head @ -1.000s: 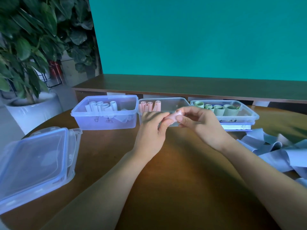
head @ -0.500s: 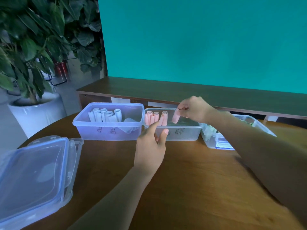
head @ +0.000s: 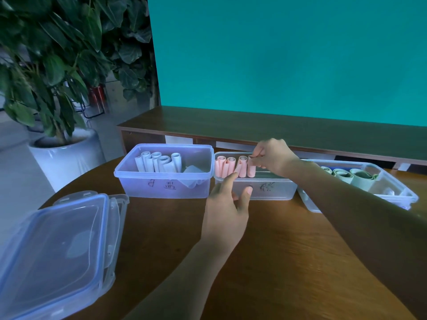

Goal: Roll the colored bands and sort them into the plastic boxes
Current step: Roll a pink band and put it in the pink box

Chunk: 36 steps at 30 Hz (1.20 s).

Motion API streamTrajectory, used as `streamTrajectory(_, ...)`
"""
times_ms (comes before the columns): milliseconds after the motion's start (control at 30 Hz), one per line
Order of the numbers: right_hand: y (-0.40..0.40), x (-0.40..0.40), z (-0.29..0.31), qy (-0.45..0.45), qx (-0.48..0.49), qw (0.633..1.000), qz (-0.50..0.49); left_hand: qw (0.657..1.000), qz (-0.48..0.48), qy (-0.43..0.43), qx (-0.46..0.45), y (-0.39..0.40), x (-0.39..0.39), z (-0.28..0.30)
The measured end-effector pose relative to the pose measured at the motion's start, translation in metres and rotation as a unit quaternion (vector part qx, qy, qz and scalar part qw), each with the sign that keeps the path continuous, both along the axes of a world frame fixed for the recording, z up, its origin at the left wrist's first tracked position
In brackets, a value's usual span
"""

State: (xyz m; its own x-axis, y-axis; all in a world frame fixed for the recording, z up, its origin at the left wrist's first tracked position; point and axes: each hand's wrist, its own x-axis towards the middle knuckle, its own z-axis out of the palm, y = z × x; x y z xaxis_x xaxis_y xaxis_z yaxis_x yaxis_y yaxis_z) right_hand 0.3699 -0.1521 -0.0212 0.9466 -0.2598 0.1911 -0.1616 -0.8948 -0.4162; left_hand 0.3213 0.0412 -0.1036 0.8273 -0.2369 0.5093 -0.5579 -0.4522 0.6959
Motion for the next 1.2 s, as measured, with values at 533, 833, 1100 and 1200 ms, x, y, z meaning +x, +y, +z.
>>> streamTrajectory(533,-0.006,0.001,-0.007,0.002,0.007,1.0,-0.002,1.0,-0.016,0.019,-0.009,0.0,-0.001,-0.001)
streamTrajectory(833,-0.012,-0.001,-0.006,0.004,0.032,0.999,-0.012,1.0,-0.011,0.019,-0.009,0.0,-0.002,0.0)
streamTrajectory(1100,-0.015,-0.004,-0.002,0.02,0.033,0.999,-0.007,1.0,-0.014,0.025,-0.013,0.0,-0.002,0.0)
streamTrajectory(1200,-0.016,-0.004,-0.003,0.022,0.029,0.999,0.005,1.0,-0.017,0.02,-0.009,0.0,-0.002,0.0)
